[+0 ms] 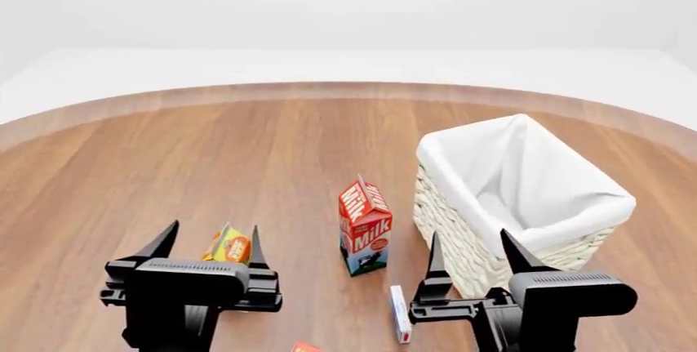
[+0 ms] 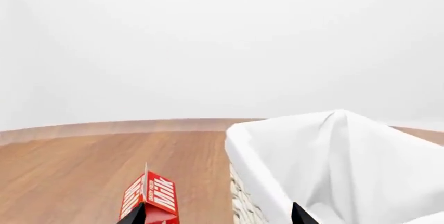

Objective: Pick up the cream cheese box and the butter, and put them in the basket.

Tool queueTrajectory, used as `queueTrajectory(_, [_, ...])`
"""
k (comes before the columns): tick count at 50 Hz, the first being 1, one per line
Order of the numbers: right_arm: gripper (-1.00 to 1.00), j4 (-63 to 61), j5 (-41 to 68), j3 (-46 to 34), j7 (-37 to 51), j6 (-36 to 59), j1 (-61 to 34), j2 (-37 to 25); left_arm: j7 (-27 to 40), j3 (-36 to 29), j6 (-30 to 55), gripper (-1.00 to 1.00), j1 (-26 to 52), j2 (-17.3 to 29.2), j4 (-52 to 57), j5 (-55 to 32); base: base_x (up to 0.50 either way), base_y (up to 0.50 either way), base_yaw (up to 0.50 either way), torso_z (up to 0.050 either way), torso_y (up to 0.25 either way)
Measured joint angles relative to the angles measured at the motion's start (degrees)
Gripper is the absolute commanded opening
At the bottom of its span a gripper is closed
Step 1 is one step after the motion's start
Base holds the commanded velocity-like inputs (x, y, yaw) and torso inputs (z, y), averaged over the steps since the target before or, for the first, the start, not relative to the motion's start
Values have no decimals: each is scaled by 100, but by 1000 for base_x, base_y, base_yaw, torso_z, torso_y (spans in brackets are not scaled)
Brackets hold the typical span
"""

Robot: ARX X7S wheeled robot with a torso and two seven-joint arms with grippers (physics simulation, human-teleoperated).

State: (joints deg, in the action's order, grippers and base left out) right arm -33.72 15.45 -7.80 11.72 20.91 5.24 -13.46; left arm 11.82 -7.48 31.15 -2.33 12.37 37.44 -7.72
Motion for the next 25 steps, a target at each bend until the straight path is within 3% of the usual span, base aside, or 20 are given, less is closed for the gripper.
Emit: queueTrajectory(25, [100, -512, 472, 16, 365, 1210, -314, -130, 92, 66, 117, 100, -10, 106, 179, -109, 0, 0, 0, 0, 0])
